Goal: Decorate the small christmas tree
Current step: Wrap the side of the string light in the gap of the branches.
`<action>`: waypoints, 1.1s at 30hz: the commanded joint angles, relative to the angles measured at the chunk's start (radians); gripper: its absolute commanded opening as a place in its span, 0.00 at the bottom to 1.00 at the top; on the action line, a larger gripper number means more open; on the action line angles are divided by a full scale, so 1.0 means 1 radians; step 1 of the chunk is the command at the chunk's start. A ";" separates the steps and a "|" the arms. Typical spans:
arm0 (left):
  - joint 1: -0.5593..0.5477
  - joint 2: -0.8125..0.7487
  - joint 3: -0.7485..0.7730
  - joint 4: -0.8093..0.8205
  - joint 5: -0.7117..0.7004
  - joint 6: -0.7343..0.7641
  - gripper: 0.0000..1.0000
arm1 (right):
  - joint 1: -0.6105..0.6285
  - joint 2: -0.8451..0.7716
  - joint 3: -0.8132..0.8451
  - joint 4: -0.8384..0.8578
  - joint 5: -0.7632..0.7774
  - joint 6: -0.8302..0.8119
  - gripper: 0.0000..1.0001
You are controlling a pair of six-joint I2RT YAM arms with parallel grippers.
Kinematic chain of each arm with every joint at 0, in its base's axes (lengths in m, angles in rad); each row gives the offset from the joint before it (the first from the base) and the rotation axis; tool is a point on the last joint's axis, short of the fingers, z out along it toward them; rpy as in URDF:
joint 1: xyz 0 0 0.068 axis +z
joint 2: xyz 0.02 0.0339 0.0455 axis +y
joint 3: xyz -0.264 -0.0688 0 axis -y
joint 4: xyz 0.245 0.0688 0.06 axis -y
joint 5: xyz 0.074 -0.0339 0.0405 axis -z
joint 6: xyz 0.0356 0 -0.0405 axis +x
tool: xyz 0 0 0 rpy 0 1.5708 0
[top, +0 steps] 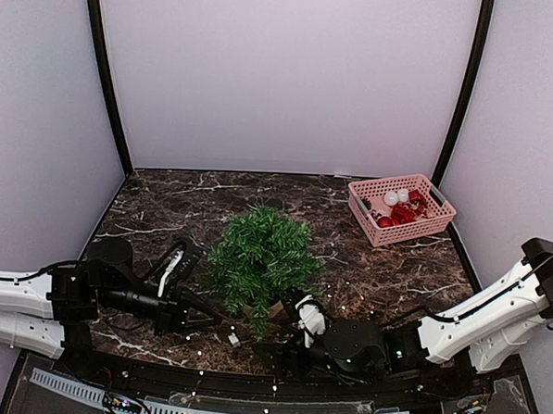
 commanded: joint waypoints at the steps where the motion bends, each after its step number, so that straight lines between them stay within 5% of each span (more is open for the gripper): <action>1: -0.006 -0.002 0.057 -0.012 -0.016 -0.040 0.00 | 0.031 -0.017 0.045 0.017 0.071 -0.027 0.85; 9: -0.006 -0.021 0.100 -0.098 -0.074 -0.160 0.00 | 0.131 -0.056 0.145 -0.078 0.175 -0.053 0.83; 22: -0.006 -0.073 0.127 -0.156 -0.141 -0.300 0.00 | 0.082 0.186 0.392 -0.023 -0.032 -0.202 0.70; 33: -0.006 -0.074 0.128 -0.137 -0.150 -0.358 0.00 | 0.010 0.408 0.564 -0.023 -0.174 -0.221 0.75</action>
